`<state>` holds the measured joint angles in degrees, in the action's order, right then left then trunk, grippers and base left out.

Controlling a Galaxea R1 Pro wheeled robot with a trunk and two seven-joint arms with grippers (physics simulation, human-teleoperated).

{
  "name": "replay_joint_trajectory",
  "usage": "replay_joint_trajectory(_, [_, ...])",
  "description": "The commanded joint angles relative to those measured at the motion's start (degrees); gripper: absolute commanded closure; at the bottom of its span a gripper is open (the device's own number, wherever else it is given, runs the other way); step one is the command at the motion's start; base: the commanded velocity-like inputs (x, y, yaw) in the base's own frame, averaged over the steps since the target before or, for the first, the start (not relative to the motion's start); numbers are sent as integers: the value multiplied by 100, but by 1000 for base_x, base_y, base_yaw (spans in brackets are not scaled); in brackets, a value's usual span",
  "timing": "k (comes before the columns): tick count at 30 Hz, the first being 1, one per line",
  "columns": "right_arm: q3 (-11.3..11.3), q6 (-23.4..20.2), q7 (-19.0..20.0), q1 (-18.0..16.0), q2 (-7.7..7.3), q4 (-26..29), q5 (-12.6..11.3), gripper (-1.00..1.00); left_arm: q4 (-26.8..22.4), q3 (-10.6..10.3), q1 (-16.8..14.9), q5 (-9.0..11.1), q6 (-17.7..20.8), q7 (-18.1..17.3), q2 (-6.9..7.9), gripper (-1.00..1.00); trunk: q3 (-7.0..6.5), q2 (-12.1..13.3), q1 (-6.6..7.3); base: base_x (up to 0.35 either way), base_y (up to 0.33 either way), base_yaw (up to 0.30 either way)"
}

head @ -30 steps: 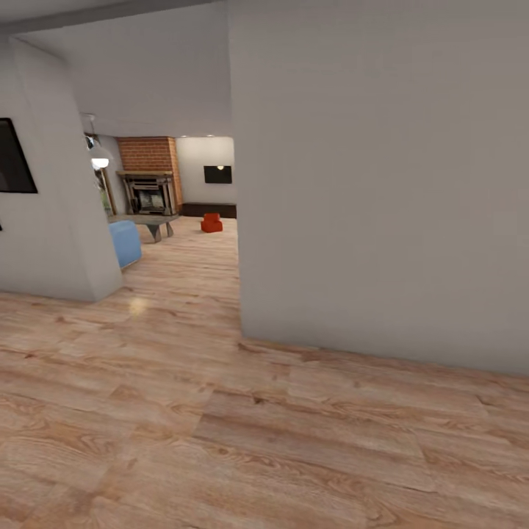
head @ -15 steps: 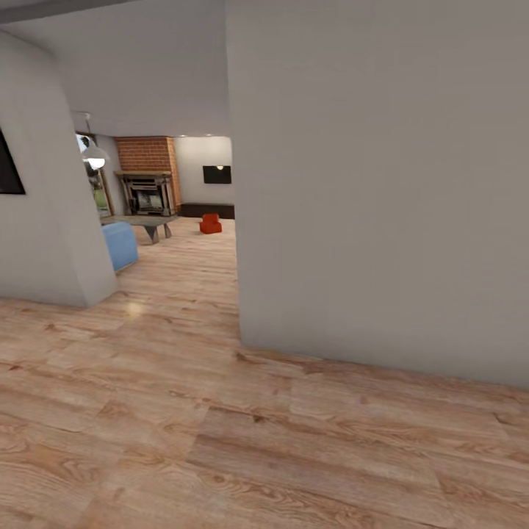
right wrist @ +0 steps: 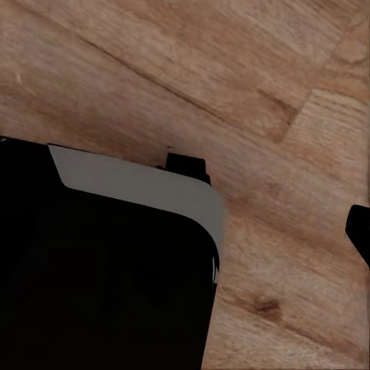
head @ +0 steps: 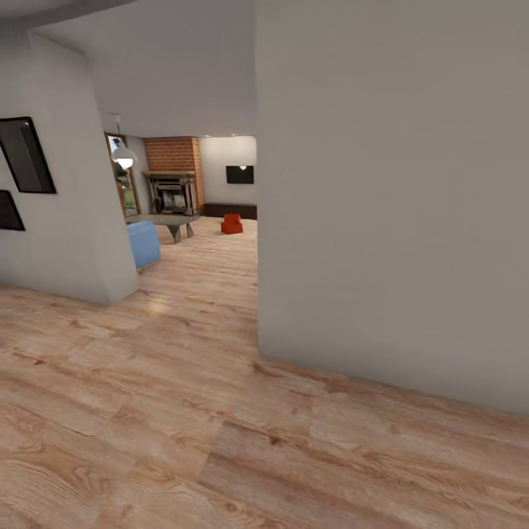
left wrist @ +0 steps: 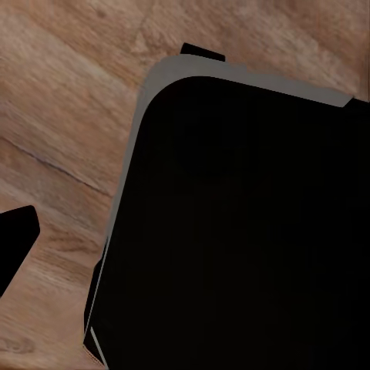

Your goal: Move the two storage containers from the living room to the garage. In the garage, place one container on the floor and stack the other container on top of it (either order is fine).

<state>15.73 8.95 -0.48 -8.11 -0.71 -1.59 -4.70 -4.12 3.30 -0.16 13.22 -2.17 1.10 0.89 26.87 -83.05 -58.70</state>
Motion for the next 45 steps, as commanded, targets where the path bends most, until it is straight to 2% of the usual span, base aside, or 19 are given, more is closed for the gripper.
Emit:
replay_joint_trajectory(1, [48,35,-5,-6,1,-17,-49,-100,-1,30,-2,5,-11,4,-2,-100,5,-2,-3,322,0,273])
replay_joint_trajectory(35, [36,28,-5,-6,1,-17,-57,-100,8,30,-2,5,-11,4,6,-100,5,-2,-3,322,0,274])
replay_joint_trajectory(45, [27,28,-2,-6,-7,-17,-66,-100,8,30,-2,5,-11,4,4,-100,5,-2,-3,322,0,75])
